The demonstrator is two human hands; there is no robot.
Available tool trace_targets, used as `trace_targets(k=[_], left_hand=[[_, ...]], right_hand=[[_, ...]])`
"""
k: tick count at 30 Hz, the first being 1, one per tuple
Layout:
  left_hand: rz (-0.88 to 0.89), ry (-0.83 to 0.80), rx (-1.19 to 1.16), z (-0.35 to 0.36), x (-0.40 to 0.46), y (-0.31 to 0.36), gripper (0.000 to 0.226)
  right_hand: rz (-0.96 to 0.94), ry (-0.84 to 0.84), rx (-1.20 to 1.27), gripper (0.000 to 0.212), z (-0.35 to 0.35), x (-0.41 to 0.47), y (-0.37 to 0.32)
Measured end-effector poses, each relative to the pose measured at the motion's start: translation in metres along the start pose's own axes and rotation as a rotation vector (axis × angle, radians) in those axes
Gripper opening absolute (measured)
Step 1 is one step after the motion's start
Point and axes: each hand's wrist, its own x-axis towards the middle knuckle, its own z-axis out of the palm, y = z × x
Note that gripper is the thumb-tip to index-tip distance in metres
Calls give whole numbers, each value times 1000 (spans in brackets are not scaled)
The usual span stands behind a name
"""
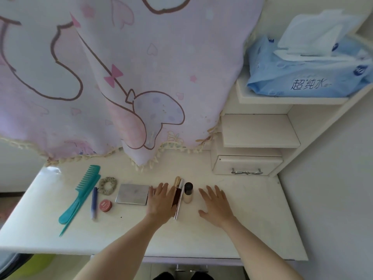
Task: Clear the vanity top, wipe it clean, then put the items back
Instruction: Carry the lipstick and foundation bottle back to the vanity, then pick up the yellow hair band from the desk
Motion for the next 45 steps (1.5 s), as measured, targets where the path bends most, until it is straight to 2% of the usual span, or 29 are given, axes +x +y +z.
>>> trace_targets(k=[4, 7, 11, 13, 17, 23, 28, 34, 41, 45], left_hand=[[134, -6, 53, 1, 0, -9, 71], [240, 70, 58, -17, 14, -15, 75], [398, 152, -27, -54, 34, -22, 63], [490, 195, -81, -76, 37, -19, 65], [724, 317, -130, -119, 28, 6, 64], [1018, 330, -106, -163, -25, 93, 70], [1321, 357, -161, -182, -139, 186, 77], [1667, 414, -201, -191, -330, 271, 66], [2081, 400, -349, -200, -563, 317, 64], [2307, 319, -468, -188, -688, 331, 65]], right_hand=[[158, -53, -58, 71, 9, -14, -9], [271, 48, -61, 71, 4, -23, -19], [526, 208, -33, 69, -20, -45, -34], [629, 307, -37, 69, -35, -63, -40], [808, 471, -37, 65, -61, -113, -47], [1086, 680, -107, 54, -81, -229, -64], [1373, 729, -150, 59, -60, -368, -102], [1706, 722, -299, 59, -17, -568, -194], [2101, 591, -372, 56, 36, -762, -334], [2326, 533, -368, 56, 73, -845, -404]])
